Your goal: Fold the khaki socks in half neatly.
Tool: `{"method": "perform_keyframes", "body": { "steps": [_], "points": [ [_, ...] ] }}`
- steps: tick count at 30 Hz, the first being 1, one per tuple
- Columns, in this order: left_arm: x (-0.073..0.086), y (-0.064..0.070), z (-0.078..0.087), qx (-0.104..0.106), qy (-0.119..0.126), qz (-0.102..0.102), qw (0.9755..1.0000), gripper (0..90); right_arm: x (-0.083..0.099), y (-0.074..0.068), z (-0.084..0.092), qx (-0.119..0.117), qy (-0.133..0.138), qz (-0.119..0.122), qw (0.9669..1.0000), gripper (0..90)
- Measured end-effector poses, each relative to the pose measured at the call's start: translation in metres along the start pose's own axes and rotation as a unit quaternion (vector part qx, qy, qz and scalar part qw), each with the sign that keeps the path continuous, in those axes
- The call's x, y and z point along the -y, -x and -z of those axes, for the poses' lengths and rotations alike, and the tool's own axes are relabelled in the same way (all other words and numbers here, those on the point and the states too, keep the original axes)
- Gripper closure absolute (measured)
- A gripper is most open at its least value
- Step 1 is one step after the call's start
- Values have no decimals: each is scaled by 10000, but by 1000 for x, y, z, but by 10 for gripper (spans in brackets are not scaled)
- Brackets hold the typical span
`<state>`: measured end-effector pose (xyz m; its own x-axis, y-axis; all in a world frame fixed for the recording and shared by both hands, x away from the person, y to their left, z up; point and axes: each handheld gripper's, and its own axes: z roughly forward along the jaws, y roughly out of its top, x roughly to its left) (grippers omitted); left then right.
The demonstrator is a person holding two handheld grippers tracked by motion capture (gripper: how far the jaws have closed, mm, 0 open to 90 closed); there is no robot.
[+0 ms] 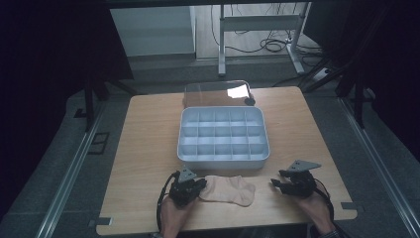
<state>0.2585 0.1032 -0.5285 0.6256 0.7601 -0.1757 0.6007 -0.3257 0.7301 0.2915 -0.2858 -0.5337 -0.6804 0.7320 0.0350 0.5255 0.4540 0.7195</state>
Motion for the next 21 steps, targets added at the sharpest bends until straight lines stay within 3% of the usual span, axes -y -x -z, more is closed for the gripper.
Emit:
{"method": "perform_keyframes", "body": {
  "steps": [2,4,11,13,21],
  "points": [
    [0,0,0,3,10,-2,10000,864,-1,-1,1,-23,10,-3,10000,548],
    [-1,1,1,13,15,-3,10000,864,-4,-4,3,-177,50,25,9998,632],
    [-1,1,1,61,24,-15,10000,864,-12,-10,3,-598,92,37,9982,751],
    [-1,1,1,74,29,7,10000,863,-18,-17,1,-841,70,104,9964,802],
    [-2,1,1,64,35,34,10000,860,-33,-40,-15,-1015,2,444,9938,895]
  ]
}}
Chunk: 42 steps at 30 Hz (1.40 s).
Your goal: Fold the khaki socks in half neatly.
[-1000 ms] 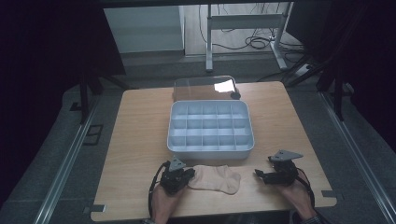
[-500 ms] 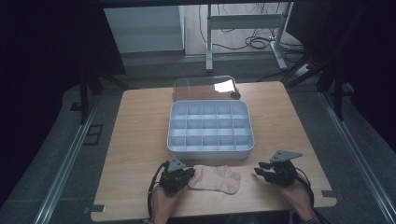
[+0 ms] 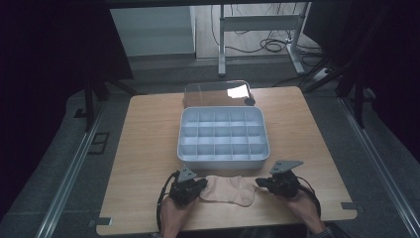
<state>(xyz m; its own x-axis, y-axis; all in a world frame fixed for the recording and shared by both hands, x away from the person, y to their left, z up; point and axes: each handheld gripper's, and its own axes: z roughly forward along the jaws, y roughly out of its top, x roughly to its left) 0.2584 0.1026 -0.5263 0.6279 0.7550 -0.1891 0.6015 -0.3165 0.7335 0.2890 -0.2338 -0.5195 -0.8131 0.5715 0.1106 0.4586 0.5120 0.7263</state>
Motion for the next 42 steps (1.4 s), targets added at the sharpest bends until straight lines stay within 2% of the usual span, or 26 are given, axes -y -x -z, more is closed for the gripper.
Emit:
{"method": "perform_keyframes", "body": {
  "steps": [4,9,16,21,26,31,42],
  "points": [
    [0,0,-1,-27,-9,10,10000,859,-5,-6,-7,-58,-20,30,10000,895],
    [0,0,0,-31,-6,37,10000,860,-20,-21,-20,-340,60,183,9992,892],
    [0,-1,0,-12,-15,55,10000,860,-35,-40,-42,-604,7,298,9977,893],
    [-1,-1,1,-4,3,53,10000,860,-41,-47,-58,-630,-62,411,9971,893],
    [-1,0,2,14,30,75,10000,860,-40,-50,-72,-583,-169,482,9970,893],
    [-4,0,5,71,133,101,9998,860,-38,-51,-73,-551,-127,583,9967,896],
    [-24,12,18,267,498,-5,9984,862,-41,-55,-82,-694,-5,551,9961,897]
  ]
}}
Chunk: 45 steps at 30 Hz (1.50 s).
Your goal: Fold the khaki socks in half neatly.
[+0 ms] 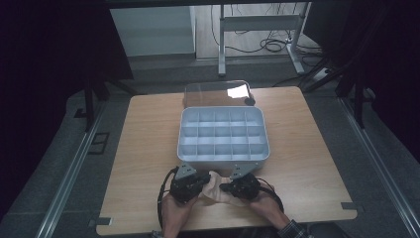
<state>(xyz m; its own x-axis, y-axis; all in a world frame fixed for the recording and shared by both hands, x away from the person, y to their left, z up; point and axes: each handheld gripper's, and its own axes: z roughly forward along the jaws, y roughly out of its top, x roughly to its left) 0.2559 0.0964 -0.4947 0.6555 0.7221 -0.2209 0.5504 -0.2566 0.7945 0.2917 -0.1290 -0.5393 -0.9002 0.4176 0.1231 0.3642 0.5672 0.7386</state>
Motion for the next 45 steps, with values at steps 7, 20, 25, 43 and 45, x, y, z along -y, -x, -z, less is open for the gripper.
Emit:
{"method": "perform_keyframes", "body": {
  "steps": [7,20,25,43,45],
  "points": [
    [-8,10,-6,97,11,-151,9998,862,-2,-1,-5,-71,42,-8,10000,896],
    [-7,10,-8,-51,-68,-192,9998,863,-11,5,39,181,208,60,9996,895],
    [-6,11,-8,-79,-83,-185,9998,862,5,8,66,386,125,2,9992,895],
    [-9,17,-8,-50,-65,-204,9998,862,36,15,53,460,-12,-144,9988,897],
    [-10,17,-9,-41,-59,-210,9998,863,35,16,51,436,-8,-147,9989,897]
  ]
}}
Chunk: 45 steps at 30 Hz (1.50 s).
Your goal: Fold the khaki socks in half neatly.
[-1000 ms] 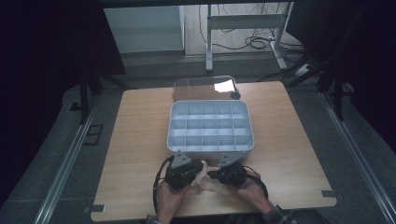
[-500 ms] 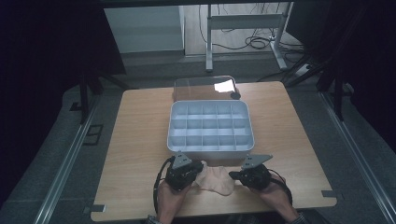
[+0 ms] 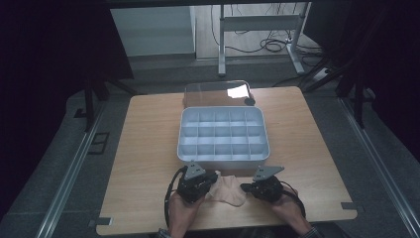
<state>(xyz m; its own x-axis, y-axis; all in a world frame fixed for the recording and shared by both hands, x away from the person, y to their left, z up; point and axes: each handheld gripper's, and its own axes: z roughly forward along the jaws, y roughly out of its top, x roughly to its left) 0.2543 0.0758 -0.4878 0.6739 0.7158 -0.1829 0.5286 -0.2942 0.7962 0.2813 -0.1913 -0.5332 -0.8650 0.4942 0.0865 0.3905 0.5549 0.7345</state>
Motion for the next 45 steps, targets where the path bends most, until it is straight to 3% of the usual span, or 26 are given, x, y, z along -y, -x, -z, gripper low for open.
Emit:
{"method": "perform_keyframes", "body": {
  "steps": [6,14,16,19,24,27,30,31,33,36,37,41,45],
  "points": [
    [-11,10,-8,91,11,-76,9999,861,-6,-1,-9,-91,30,-1,10000,897],
    [-13,23,-30,-9,-297,-232,9993,859,-11,0,-14,-181,55,-6,9998,893],
    [-10,26,-38,-50,-404,-260,9988,858,-11,3,-3,-98,232,39,9997,878],
    [-7,29,-45,-42,-491,-262,9984,854,-9,11,9,67,375,-77,9992,862],
    [-2,36,-59,87,-678,-271,9973,832,-1,24,19,305,325,-271,9986,843],
    [2,39,-64,288,-709,-275,9967,684,4,28,20,351,278,-323,9985,831],
    [-2,39,-58,180,-543,-389,9976,564,7,29,22,367,248,-350,9984,821],
    [-7,37,-48,114,-368,-438,9983,539,7,29,23,375,243,-350,9984,816],
    [-10,35,-42,36,-286,-469,9985,514,8,29,23,382,246,-348,9984,810],
    [-12,20,-27,-305,-155,-423,9985,478,8,30,27,383,268,-370,9982,797],
    [-12,20,-27,-305,-155,-423,9985,478,8,30,27,383,268,-370,9982,797],
    [4,-6,-23,-608,-226,-110,9978,464,8,29,29,344,278,-369,9983,778],
    [19,-15,-31,-633,-332,24,9974,419,6,27,27,323,277,-335,9985,762]
  ]
}}
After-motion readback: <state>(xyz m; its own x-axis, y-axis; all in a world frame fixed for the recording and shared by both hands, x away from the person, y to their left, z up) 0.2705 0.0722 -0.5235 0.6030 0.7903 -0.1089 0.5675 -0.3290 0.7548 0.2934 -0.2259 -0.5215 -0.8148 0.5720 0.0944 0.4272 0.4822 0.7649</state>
